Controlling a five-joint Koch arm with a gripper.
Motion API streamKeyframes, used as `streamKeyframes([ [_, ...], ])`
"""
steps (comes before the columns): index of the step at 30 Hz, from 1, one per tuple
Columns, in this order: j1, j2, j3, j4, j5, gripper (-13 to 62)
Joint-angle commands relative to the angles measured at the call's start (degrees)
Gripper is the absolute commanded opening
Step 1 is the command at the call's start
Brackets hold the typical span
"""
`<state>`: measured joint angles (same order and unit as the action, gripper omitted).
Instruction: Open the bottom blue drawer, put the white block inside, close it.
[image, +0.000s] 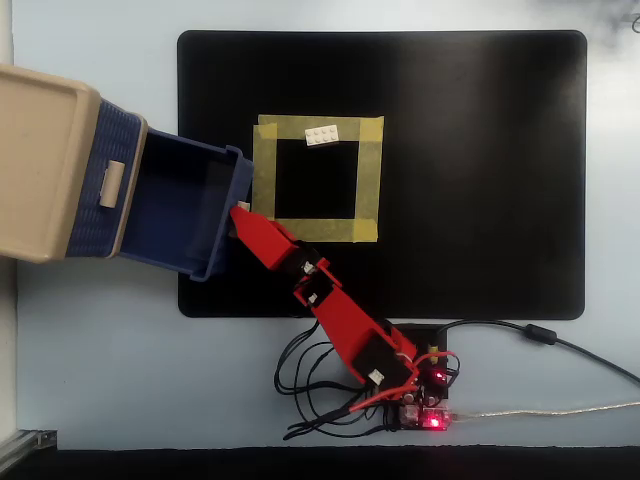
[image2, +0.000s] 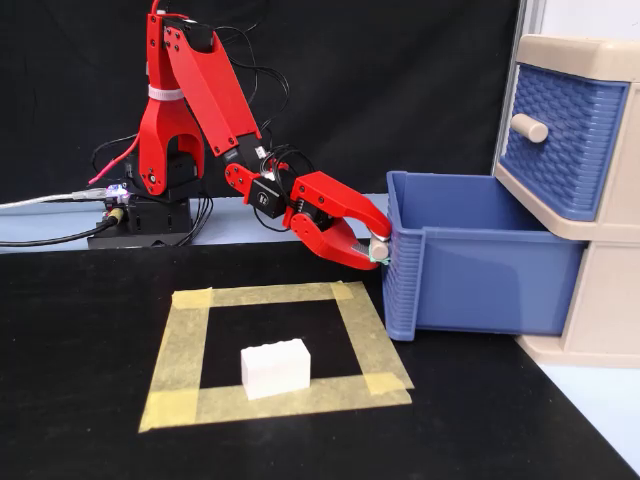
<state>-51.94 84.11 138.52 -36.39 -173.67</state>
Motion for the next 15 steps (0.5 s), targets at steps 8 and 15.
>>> streamKeyframes([
  [8, 8.88, 22.59, -12.74, 51.24, 2.90, 33.9],
  [15, 23.99, -2.46, -74.27, 113.55, 0.09, 33.7],
])
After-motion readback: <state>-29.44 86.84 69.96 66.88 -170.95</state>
